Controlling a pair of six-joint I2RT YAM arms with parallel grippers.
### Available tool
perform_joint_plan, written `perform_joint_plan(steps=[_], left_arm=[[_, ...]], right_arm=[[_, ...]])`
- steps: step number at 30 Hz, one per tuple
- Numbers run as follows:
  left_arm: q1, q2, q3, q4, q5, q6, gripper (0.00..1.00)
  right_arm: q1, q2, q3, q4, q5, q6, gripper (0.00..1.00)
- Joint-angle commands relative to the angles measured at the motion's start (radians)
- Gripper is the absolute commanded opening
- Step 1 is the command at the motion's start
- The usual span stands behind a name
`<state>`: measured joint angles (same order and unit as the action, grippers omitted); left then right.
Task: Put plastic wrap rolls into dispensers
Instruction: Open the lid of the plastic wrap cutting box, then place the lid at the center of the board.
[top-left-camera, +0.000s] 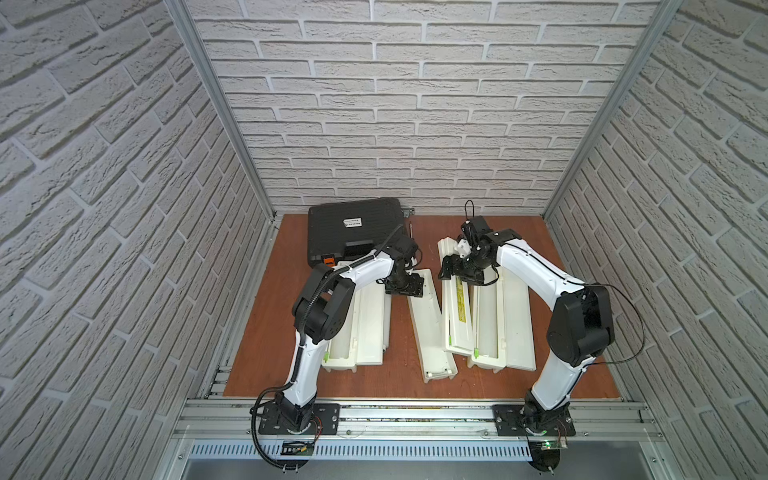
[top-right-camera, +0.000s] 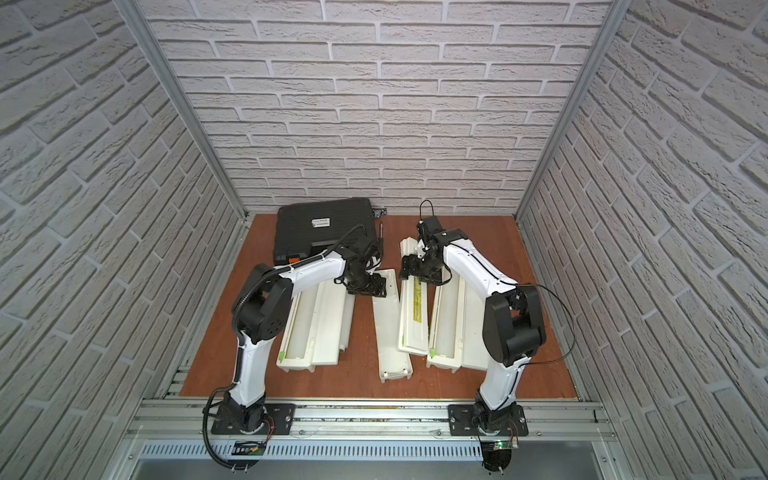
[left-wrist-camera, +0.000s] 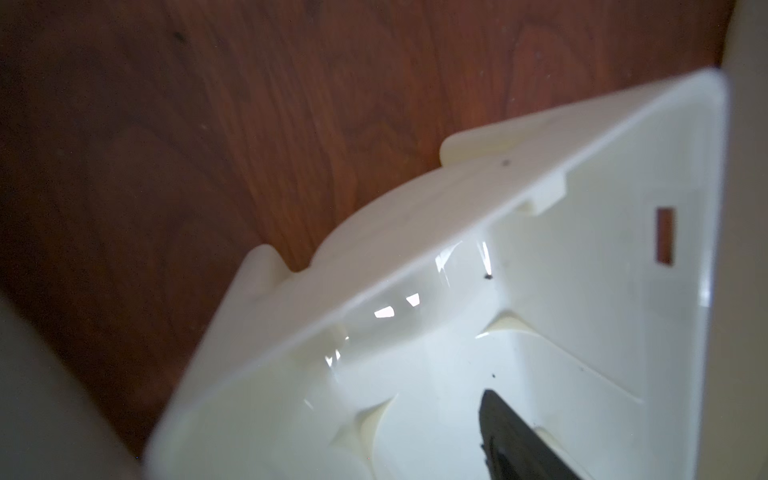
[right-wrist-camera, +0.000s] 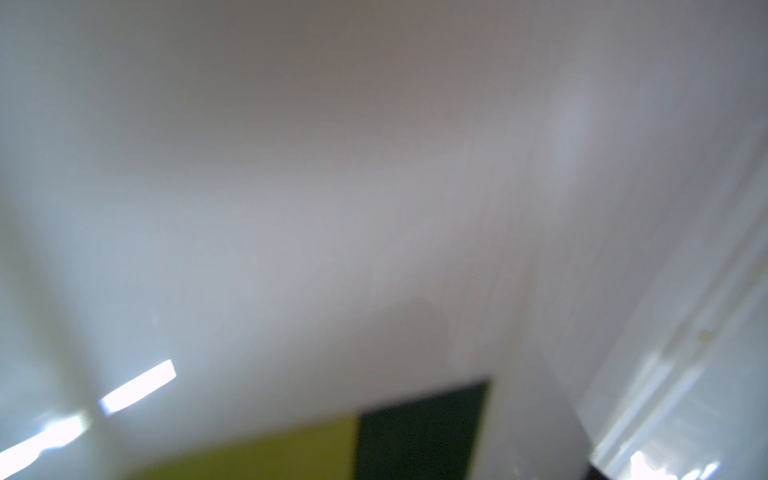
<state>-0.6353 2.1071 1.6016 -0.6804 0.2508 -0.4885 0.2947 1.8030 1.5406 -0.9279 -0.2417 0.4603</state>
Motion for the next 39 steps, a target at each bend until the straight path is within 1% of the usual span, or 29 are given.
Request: perform_joint_plan(steps=[1,5,9,13,17,21,25,32,34,36,39], left_arm=[[0.008,-0.063,0.017,-0.047,-0.021,0.019,0.85],[0.009,-0.097,0.015,-0.056,-0.021,0.021,0.89],[0.009,-0.151,-0.012,-0.058,-0.029,0.014,0.92],[0.009,-0.197,-0.038,-0.075,-0.038,0.012,0.92],[0.008,-0.243,-0.067,-0.076,-0.041,0.006,0.93],[0.007,-0.256,-0.072,-0.084,-0.032,0.005,0.94],[0.007,-0.251,-0.07,-0.092,-0.035,0.001,0.95],[0.005,-0.199,-0.05,-0.102,-0.021,-0.024,0.97],[0.005,-0.183,-0.038,-0.119,-0.047,-0.034,0.97],[0.005,-0.177,-0.029,-0.137,-0.091,-0.047,0.97],[-0.004,-0.18,-0.021,-0.152,-0.144,-0.064,0.98]], right_arm=[[0.004,0.028,0.069,-0.003,0.102,0.017,0.59],[0.005,0.126,0.171,-0.003,0.112,-0.01,0.59],[0.008,0.21,0.211,0.027,0.134,-0.041,0.58],[0.001,0.252,0.251,-0.011,0.193,-0.065,0.58],[-0.017,0.261,0.25,-0.043,0.237,-0.098,0.58],[-0.02,0.282,0.252,-0.098,0.302,-0.148,0.58],[-0.02,0.27,0.227,-0.109,0.371,-0.18,0.58],[-0.023,0.273,0.208,-0.112,0.427,-0.239,0.58],[-0.023,0.292,0.204,-0.107,0.443,-0.244,0.59],[-0.022,0.313,0.2,-0.102,0.429,-0.236,0.62],[-0.017,0.305,0.156,-0.052,0.403,-0.213,0.67]])
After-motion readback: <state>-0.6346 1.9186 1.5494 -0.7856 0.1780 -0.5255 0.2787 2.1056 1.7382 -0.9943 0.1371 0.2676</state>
